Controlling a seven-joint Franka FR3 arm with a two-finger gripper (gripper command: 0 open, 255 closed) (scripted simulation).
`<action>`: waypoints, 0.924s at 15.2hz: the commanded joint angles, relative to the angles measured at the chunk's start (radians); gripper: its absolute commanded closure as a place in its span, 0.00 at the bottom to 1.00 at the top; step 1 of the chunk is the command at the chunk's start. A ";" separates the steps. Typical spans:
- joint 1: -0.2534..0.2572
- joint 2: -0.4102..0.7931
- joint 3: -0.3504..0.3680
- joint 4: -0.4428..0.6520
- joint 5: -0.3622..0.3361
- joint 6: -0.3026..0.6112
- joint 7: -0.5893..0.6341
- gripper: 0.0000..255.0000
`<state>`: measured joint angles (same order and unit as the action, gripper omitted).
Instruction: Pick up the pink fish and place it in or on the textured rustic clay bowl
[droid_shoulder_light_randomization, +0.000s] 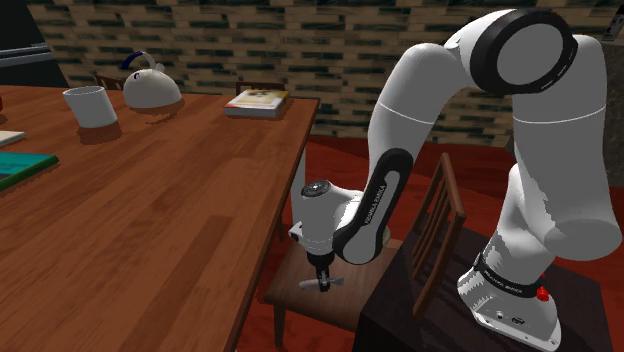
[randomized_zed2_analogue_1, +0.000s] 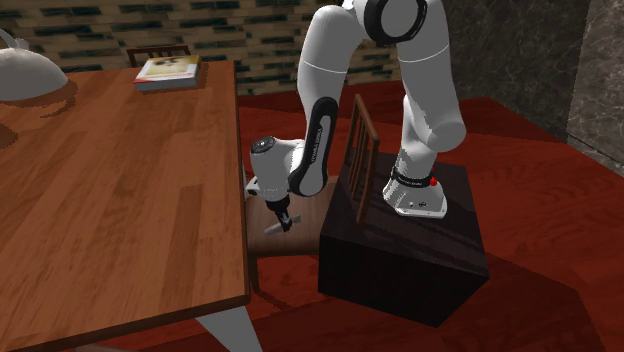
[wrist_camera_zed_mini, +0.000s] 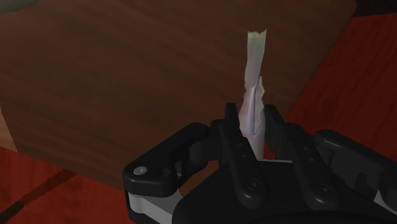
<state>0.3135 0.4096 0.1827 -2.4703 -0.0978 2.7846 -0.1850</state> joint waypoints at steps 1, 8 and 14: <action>-0.008 -0.033 0.011 -0.007 0.011 -0.026 -0.006 1.00; -0.032 -0.141 0.045 -0.027 0.053 -0.113 -0.034 1.00; -0.045 -0.230 0.064 -0.034 0.092 -0.192 -0.059 1.00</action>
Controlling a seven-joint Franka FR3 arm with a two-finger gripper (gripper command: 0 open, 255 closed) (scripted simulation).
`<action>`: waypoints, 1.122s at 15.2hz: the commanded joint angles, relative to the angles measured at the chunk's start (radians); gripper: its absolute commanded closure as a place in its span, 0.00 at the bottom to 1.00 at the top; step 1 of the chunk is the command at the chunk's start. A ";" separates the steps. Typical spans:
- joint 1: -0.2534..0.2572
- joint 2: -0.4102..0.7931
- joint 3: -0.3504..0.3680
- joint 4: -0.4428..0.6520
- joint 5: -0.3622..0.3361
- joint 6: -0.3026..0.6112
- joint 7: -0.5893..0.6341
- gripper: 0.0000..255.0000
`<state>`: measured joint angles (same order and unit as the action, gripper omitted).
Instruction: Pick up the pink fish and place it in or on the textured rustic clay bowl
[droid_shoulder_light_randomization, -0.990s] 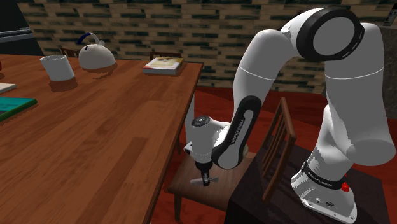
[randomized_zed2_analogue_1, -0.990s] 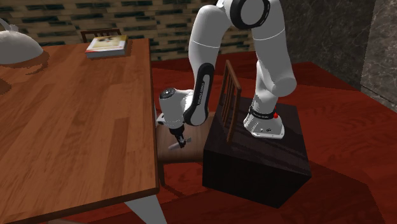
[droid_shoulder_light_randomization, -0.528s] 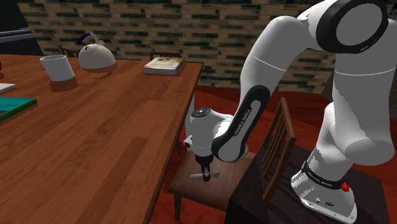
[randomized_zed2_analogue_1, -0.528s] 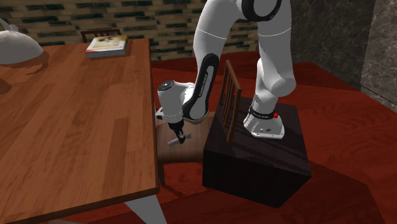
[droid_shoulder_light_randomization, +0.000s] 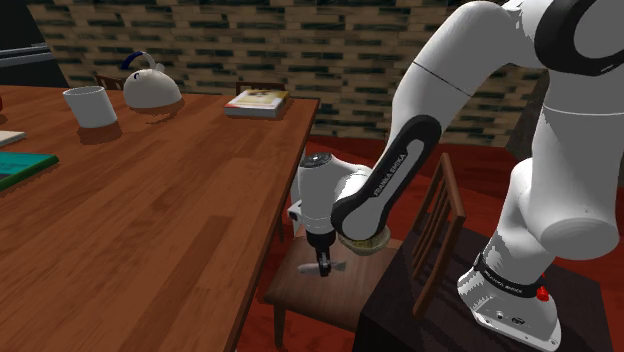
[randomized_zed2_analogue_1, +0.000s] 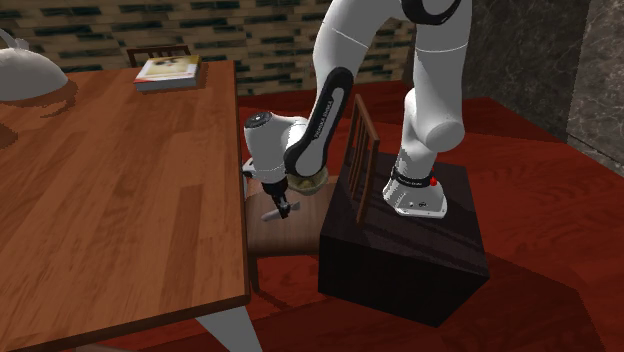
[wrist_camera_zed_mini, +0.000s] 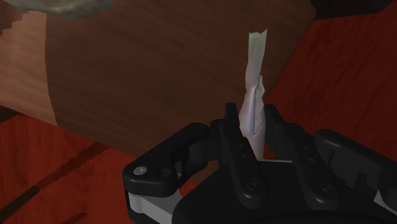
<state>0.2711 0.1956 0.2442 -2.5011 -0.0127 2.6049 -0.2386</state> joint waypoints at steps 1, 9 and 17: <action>-0.004 -0.030 0.005 -0.003 0.013 -0.026 -0.009 1.00; -0.010 -0.140 0.017 0.003 0.056 -0.139 -0.037 1.00; -0.047 -0.249 -0.019 -0.055 0.083 -0.191 -0.130 1.00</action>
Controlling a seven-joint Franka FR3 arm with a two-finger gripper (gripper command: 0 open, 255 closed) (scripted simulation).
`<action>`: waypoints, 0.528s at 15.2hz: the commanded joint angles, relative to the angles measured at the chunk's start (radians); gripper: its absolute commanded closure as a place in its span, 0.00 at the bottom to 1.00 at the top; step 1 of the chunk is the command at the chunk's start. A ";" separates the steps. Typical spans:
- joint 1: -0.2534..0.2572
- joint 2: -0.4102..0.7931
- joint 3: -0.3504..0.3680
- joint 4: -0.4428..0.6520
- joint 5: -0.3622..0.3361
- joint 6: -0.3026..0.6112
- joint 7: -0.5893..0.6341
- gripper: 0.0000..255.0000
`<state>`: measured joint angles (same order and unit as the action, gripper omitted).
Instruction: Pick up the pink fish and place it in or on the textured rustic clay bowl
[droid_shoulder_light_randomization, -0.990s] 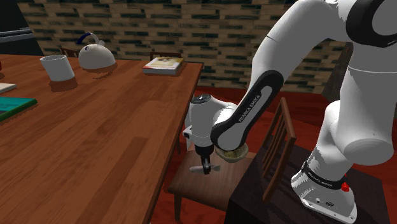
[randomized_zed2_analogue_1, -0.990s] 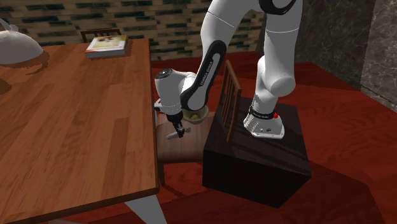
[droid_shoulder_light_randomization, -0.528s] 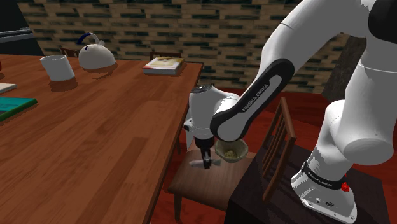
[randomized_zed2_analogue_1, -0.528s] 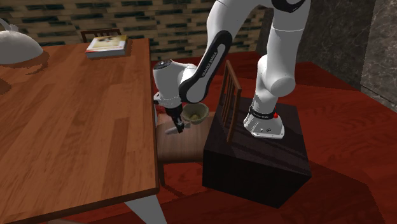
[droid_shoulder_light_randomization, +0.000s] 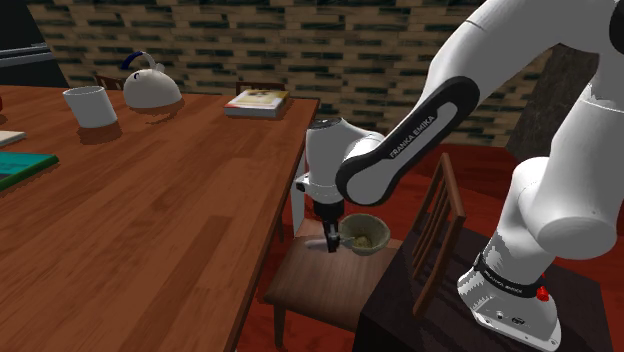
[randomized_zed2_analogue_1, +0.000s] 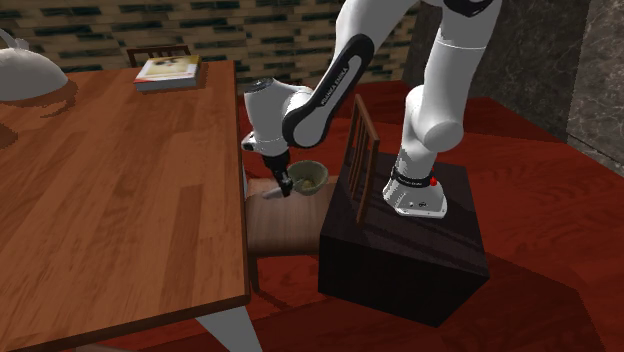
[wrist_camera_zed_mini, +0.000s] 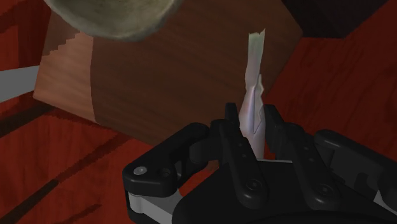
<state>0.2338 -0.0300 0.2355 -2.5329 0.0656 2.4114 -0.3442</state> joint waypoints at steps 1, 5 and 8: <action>-0.021 -0.041 -0.023 -0.044 0.006 0.005 -0.051 1.00; -0.072 -0.102 -0.085 -0.115 -0.001 0.011 -0.158 1.00; -0.114 -0.139 -0.135 -0.156 -0.019 0.014 -0.237 1.00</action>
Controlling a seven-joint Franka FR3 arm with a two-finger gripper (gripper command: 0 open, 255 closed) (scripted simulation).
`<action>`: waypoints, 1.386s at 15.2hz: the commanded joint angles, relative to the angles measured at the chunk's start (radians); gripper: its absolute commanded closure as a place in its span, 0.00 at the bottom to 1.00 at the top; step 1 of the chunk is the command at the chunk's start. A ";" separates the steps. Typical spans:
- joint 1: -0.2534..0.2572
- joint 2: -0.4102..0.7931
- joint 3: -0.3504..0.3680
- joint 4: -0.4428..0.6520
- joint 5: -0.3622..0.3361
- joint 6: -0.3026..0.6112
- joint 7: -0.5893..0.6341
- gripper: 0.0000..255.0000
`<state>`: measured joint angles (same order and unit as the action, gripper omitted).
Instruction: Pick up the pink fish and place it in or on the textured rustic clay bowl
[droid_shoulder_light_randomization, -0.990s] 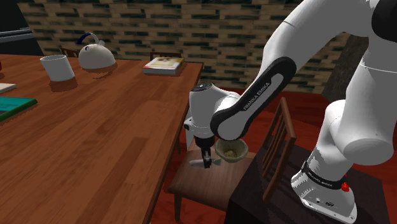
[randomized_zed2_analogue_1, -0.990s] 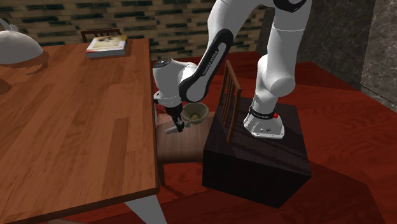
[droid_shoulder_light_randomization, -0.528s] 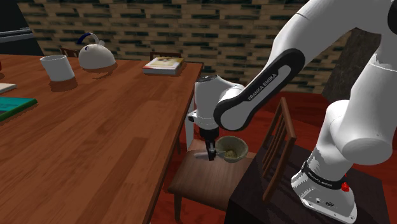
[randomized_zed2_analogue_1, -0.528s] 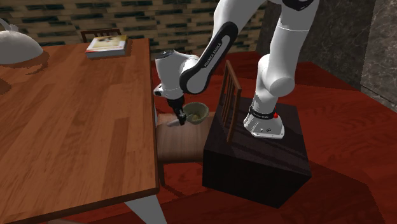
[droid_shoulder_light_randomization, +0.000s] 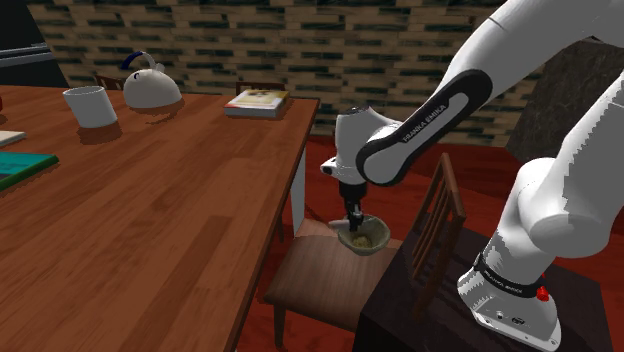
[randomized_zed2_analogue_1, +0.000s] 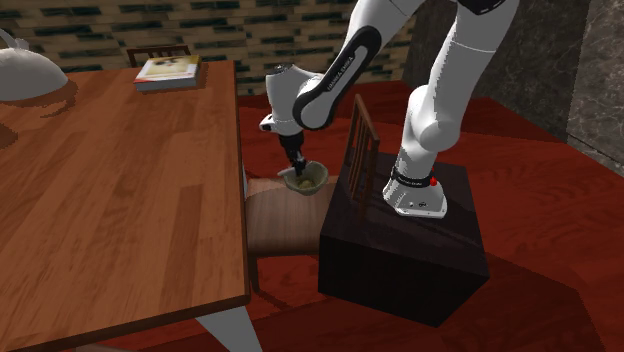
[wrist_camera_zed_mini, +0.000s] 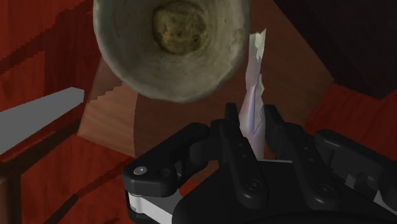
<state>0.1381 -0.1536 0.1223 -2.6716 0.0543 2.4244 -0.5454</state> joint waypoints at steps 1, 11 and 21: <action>-0.033 -0.026 -0.040 -0.028 -0.015 0.001 -0.062 1.00; -0.131 -0.003 -0.152 -0.078 -0.077 0.073 -0.221 1.00; -0.131 0.154 -0.152 -0.087 -0.074 0.239 -0.222 1.00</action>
<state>0.0072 -0.0090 -0.0303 -2.7568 -0.0199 2.6518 -0.7675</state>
